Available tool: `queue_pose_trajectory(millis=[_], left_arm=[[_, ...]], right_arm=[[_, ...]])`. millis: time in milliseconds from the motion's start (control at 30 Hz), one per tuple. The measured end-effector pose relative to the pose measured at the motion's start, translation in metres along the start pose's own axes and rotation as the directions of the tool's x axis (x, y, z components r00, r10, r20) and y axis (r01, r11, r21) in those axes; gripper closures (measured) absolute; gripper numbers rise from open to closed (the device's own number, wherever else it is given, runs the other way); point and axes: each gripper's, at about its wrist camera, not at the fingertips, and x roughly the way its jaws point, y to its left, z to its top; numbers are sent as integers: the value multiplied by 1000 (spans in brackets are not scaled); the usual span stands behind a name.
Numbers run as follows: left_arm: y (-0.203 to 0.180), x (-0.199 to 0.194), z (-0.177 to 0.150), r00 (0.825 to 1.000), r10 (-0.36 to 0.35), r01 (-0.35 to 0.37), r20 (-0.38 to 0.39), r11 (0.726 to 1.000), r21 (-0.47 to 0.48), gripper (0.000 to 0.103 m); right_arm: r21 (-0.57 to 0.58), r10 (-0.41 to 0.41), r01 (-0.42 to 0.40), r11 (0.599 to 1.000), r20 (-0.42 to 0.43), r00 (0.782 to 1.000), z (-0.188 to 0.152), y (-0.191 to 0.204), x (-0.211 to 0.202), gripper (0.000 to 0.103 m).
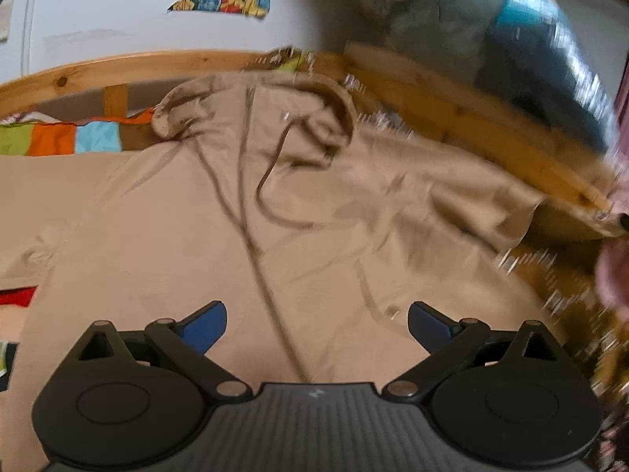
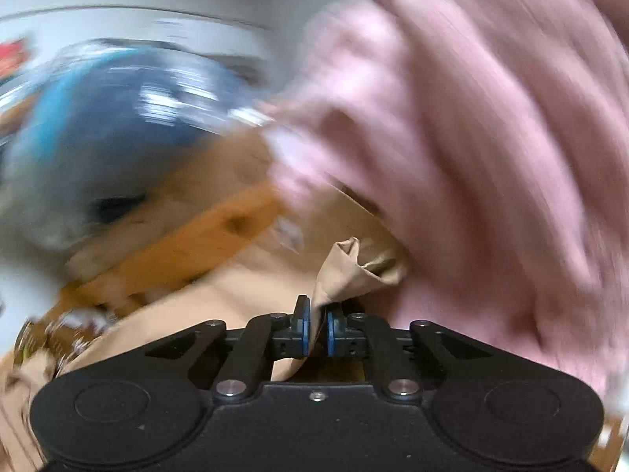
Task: Fold large clothes
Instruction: 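Grasp the jacket hem with the right gripper and lift it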
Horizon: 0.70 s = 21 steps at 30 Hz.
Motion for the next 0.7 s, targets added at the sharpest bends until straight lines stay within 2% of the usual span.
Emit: queue_pose_trajectory(millis=[67, 133, 233, 300, 333, 367, 400, 433, 500, 600, 700], left_arm=[[10, -8, 11, 997, -59, 60, 40, 998, -31, 3], [24, -19, 24, 988, -123, 130, 89, 989, -71, 2], [51, -37, 40, 966, -192, 218, 171, 965, -149, 1], [73, -47, 48, 953, -207, 253, 220, 945, -209, 1], [86, -52, 50, 948, -206, 265, 244, 934, -241, 1], [99, -58, 53, 942, -203, 275, 266, 923, -270, 1], [112, -63, 53, 937, -199, 285, 286, 911, -298, 1], [125, -68, 53, 932, -197, 296, 304, 899, -324, 1], [147, -76, 54, 928, -186, 300, 322, 885, -355, 1], [174, -80, 53, 933, -172, 295, 317, 870, -395, 1], [197, -72, 44, 948, -168, 277, 270, 851, -446, 1]], right_arm=[[-130, 97, -85, 988, 86, 992, 10, 26, -13, 96], [-248, 200, -159, 956, 151, 968, 17, 52, -26, 97], [-410, 394, -285, 866, 212, 894, 28, 99, -43, 97], [-492, 534, -386, 780, 205, 820, 30, 133, -57, 97], [-517, 605, -441, 734, 202, 770, 29, 149, -63, 97], [-542, 675, -504, 673, 171, 717, 25, 168, -71, 97], [-559, 726, -551, 619, 141, 673, 20, 184, -75, 97], [-569, 781, -609, 552, 97, 617, 12, 202, -81, 97], [-570, 845, -685, 454, 30, 535, -7, 227, -93, 97], [-523, 905, -794, 311, -92, 415, -44, 264, -104, 98], [-487, 920, -851, 195, -210, 331, -86, 286, -112, 98]])
